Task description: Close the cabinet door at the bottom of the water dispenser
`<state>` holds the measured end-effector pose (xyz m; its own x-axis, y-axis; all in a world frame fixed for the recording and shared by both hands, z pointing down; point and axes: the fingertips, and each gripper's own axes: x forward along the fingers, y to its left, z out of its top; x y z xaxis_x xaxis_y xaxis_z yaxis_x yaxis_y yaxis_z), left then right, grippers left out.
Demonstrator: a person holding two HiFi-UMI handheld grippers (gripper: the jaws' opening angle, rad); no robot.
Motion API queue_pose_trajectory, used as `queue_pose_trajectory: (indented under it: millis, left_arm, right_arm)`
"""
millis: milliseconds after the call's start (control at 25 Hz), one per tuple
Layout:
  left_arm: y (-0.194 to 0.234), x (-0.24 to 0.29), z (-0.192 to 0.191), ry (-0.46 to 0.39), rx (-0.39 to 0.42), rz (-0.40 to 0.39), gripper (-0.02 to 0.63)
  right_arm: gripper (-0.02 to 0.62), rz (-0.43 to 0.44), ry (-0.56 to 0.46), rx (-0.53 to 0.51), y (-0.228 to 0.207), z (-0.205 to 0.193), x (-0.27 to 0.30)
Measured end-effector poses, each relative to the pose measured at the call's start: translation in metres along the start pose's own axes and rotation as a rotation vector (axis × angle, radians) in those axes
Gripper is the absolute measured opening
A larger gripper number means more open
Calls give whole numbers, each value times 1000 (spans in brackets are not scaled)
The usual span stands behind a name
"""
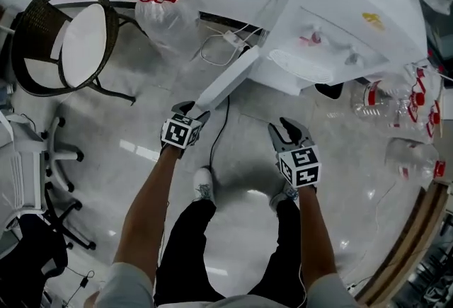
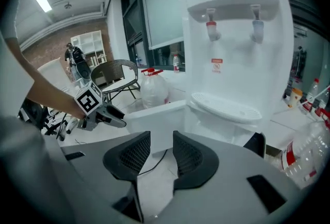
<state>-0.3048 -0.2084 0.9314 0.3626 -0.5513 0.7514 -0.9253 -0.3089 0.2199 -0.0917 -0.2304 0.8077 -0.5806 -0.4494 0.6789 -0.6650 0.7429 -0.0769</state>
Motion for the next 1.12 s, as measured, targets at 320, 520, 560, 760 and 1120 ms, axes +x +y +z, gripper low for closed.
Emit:
queue_pose_trajectory:
  millis: [320,520,560,760,1120]
  left_arm:
    - [-24,3,-11,46,-47,114,179]
    - [-71,11,-17,109,-42,92,178]
    - [-83,12,-19,112,-47,87,178]
    - [-152,37,-12,87,-129,71,184]
    - [-256,109,32,98,-106,56,208]
  right_arm:
    - [163,-34,-25,85,-23,-29,-40]
    - [163,-80,-55,136,-46,-45,-62]
    - [163,-89,-60,140,-51,-49,-66]
    - [163,-122,-77,217,-94,-85,-98]
    - [163,-171,-104,341,-165,-135,-156]
